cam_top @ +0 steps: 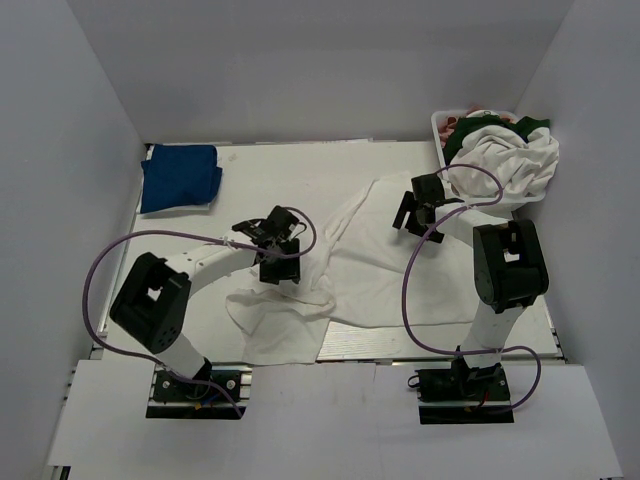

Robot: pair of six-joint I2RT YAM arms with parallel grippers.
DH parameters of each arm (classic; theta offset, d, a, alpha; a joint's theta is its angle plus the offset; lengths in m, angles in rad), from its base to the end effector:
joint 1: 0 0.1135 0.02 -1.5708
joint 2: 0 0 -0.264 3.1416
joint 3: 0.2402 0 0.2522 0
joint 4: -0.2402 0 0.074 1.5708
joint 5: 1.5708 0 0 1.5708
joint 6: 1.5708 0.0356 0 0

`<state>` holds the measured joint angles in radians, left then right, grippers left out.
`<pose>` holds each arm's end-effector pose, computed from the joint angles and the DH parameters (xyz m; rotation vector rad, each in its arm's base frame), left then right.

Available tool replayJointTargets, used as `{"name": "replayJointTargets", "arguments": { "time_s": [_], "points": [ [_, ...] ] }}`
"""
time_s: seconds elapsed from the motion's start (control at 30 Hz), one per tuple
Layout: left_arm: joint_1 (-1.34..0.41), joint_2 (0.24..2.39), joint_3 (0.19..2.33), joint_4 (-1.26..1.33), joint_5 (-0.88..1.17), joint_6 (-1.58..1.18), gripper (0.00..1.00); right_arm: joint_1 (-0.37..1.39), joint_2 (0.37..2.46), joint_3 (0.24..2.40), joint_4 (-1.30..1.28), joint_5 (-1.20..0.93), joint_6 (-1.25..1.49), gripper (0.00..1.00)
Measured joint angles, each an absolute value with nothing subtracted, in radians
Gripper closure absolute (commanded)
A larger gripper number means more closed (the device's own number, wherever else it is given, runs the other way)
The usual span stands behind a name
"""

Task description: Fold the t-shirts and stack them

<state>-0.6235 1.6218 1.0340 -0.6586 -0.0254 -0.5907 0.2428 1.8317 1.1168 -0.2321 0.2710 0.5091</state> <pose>0.2485 -0.1776 0.1874 0.0409 2.8511 -0.2364 0.3669 0.0811 0.1654 0.4349 2.4302 -0.0208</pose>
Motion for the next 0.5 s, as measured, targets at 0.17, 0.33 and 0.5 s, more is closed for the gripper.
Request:
{"name": "replayJointTargets", "arguments": {
  "time_s": [0.17,0.33,0.5],
  "points": [
    [-0.624,1.6,0.986,-0.655,0.012,-0.612,0.38,0.243,1.832,1.117,-0.232,0.271,0.509,0.1],
    [-0.624,1.63,0.971,-0.646,0.041,-0.622,0.39,0.245,1.832,1.117,-0.232,0.274,0.508,0.1],
    [-0.628,1.659,0.971,-0.649,0.051,-0.63,0.66,0.248,1.834,1.117,-0.232,0.279,0.506,0.1]
  ]
}}
